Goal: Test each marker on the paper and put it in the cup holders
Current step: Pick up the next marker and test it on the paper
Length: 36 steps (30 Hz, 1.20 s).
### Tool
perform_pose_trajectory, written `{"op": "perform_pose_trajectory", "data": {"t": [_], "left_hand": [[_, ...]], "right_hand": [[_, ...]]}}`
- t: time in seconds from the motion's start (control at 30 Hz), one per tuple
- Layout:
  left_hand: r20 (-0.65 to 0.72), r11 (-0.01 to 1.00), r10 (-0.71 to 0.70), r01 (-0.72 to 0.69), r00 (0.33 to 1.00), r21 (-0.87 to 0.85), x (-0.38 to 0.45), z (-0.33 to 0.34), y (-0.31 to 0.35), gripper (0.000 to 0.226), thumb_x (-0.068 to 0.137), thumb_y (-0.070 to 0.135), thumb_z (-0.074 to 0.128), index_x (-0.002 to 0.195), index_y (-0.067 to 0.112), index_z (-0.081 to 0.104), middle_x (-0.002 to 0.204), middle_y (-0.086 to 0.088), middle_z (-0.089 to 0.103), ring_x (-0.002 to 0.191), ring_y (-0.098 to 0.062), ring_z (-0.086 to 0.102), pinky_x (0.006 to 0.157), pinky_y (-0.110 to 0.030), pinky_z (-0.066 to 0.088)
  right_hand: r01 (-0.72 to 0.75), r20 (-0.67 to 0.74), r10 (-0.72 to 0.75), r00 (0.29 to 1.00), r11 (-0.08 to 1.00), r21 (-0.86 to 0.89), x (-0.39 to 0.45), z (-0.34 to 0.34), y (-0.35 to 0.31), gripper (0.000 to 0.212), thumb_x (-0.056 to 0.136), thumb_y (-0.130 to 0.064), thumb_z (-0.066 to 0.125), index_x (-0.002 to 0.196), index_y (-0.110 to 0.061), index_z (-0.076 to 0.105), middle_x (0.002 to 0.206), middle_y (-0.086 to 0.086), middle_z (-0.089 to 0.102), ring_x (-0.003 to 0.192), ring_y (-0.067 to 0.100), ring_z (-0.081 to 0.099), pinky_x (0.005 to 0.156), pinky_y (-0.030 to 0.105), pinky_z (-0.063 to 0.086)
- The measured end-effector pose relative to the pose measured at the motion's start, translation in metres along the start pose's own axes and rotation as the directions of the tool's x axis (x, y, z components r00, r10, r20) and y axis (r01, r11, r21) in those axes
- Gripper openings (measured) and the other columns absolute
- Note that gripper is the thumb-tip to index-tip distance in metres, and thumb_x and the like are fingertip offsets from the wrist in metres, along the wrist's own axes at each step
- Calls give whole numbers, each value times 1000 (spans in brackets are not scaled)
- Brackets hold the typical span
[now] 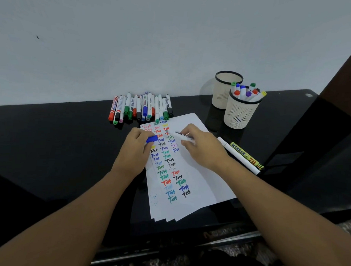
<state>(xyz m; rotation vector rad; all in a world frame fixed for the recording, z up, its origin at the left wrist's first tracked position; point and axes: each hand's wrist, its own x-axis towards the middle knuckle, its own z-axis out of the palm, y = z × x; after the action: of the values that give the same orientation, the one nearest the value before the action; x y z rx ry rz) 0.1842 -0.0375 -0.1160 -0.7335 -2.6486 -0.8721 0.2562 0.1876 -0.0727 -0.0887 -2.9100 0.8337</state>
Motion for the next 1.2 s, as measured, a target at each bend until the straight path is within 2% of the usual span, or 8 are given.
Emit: {"op": "perform_pose_trajectory", "data": {"t": [0.07, 0.17, 0.5, 0.8, 0.9, 1.07, 1.13, 1.2], "left_hand": [[-14, 1000, 9, -9, 1000, 4, 0, 0, 1, 27, 101, 15, 57, 128, 12, 62, 127, -3, 50, 113, -14, 53, 94, -24, 41], [-2, 1000, -1, 1, 1000, -15, 0, 0, 1, 29, 103, 17, 53, 131, 14, 60, 131, -4, 57, 116, -17, 56, 93, -23, 40], [-8, 996, 81, -81, 997, 23, -3, -3, 5, 30, 102, 16, 57, 131, 13, 62, 128, -6, 62, 113, -22, 60, 91, -25, 43], [-8, 985, 171, -171, 985, 28, -5, -5, 7, 27, 100, 11, 61, 127, 10, 65, 123, -7, 66, 108, -21, 64, 89, -26, 48], [-1, 990, 142, -142, 990, 19, -6, -5, 7, 29, 100, 14, 62, 128, 10, 64, 125, -8, 67, 109, -23, 65, 89, -26, 48], [12, 997, 78, -77, 997, -28, -9, -6, 10, 34, 100, 23, 62, 133, 16, 54, 124, -3, 68, 107, -19, 66, 88, -30, 53], [21, 997, 50, -49, 999, -61, -9, -7, 13, 35, 100, 26, 62, 132, 18, 50, 123, 0, 68, 109, -16, 66, 90, -29, 53], [41, 997, 36, -33, 998, -77, -9, -7, 14, 36, 100, 27, 61, 132, 19, 47, 126, 2, 67, 112, -14, 65, 93, -28, 53]], "right_hand": [[45, -4, -45, 999, 996, -81, 2, -3, 3, 23, 104, -33, 57, 127, -35, 58, 114, -3, 66, 101, 20, 62, 84, 42, 54], [70, 3, -70, 998, 992, -101, 7, -2, 8, 24, 104, -33, 57, 128, -38, 59, 107, -3, 62, 94, 18, 60, 82, 41, 53], [106, 38, -104, 994, 992, -63, 14, 5, 7, 26, 104, -34, 58, 130, -40, 59, 109, -2, 63, 94, 17, 59, 89, 45, 52], [182, 54, -176, 983, 972, -149, 21, 14, -4, 27, 106, -36, 54, 133, -39, 57, 111, -6, 64, 95, 14, 58, 88, 40, 43], [222, 46, -217, 975, 955, -196, 22, 11, -5, 27, 106, -37, 54, 133, -38, 55, 116, -9, 68, 95, 12, 61, 95, 42, 43], [320, 108, -301, 947, 904, -284, 25, 1, -5, 41, 107, -34, 53, 144, -32, 38, 125, -4, 71, 114, 20, 63, 116, 38, 24], [337, 151, -305, 940, 895, -294, 27, -1, -5, 45, 106, -34, 54, 145, -33, 32, 119, 0, 73, 106, 24, 64, 108, 41, 41], [349, 200, -299, 933, 889, -298, 27, -1, -9, 48, 106, -30, 54, 145, -34, 28, 117, 3, 72, 96, 25, 64, 88, 45, 54]]}}
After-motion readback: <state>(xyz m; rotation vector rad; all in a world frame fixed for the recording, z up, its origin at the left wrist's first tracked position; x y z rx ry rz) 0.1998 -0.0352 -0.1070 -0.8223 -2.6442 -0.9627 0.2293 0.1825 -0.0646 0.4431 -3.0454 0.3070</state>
